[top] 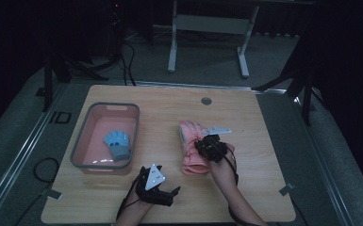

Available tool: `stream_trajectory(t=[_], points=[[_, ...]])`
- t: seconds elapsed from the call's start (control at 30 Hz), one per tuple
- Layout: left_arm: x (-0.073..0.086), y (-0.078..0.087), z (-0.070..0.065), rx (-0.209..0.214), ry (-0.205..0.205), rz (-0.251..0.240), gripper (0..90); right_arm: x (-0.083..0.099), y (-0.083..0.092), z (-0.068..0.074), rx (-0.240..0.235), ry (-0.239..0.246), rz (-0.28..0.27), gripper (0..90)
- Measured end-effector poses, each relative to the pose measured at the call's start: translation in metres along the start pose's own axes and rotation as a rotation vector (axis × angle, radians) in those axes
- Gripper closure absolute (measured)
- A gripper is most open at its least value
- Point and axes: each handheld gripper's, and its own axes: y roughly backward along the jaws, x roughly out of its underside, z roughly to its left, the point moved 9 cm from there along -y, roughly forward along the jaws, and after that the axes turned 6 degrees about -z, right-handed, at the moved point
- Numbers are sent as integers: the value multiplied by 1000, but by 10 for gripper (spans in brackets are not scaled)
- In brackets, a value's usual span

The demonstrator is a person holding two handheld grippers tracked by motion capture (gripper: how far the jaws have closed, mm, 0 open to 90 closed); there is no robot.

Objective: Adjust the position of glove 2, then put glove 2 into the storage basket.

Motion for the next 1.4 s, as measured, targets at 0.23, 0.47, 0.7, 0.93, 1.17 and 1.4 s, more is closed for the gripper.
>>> stream_trajectory(t=[0.23, 0.47, 0.7, 0.93, 1.17, 1.4], points=[[-14, 7, 2, -20, 60, 13, 36, -13, 14, -4, -70, 39, -58, 458], [-44, 8, 5, -25, 115, -24, 45, -24, 40, -17, -159, 27, -136, 142], [-77, -6, 12, -50, 72, 0, 114, -22, 51, -43, -116, 103, -190, 138], [-117, -32, 19, -31, -17, -11, 460, -17, 56, -49, -154, 56, -161, 98], [-133, -79, 17, -15, -40, 54, 830, -16, 50, -64, -112, 49, -146, 739], [-103, -109, 29, -62, -95, 220, 899, -5, 24, -53, -148, 60, -79, 723]])
